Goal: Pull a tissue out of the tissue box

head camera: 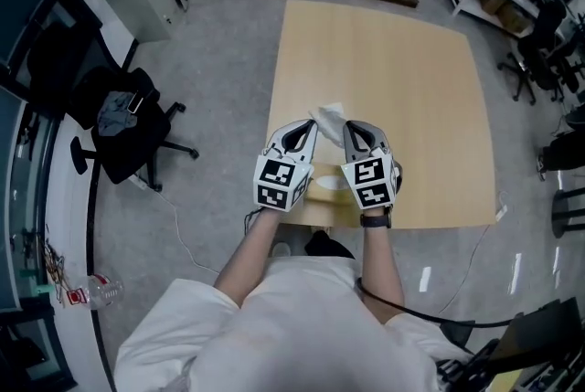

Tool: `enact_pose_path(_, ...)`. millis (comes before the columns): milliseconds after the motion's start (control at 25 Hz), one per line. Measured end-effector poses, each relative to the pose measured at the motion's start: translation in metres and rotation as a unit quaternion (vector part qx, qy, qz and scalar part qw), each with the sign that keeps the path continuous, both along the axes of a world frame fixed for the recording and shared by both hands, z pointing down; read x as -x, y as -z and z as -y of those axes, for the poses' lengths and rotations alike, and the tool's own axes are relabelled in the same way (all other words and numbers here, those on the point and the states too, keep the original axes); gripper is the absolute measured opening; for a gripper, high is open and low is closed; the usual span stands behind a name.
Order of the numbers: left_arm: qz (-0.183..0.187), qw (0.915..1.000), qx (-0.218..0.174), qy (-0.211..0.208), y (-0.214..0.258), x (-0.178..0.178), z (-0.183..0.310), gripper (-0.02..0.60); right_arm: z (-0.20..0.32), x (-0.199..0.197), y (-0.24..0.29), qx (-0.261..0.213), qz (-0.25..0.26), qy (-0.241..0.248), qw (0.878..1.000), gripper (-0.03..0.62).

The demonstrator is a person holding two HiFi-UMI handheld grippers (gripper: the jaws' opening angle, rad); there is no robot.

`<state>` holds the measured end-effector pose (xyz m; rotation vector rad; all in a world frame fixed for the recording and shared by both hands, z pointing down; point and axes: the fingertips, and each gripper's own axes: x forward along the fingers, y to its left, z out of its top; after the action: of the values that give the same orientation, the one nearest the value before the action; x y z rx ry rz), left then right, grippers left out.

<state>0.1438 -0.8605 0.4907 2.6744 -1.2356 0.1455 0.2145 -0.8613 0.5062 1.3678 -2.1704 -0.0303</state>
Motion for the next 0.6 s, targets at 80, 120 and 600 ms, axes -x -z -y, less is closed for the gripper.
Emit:
enact_pose_path(80, -0.004, 0.9999, -0.014, 0.002, 0.023, -0.002, 0.006, 0.0, 0.006, -0.003, 0.034, -0.037, 0.034, 0.0, 0.999, 0.003)
enact_pose_path(120, -0.007, 0.9997, -0.025, 0.002, 0.037, -0.003, 0.009, 0.0, 0.01, -0.006, 0.049, -0.056, 0.051, -0.001, 0.997, 0.003)
enact_pose_path(600, -0.011, 0.9883, -0.144, 0.051, 0.138, -0.007, 0.035, 0.0, 0.017, -0.063, 0.178, -0.268, 0.173, -0.099, 0.943, 0.003)
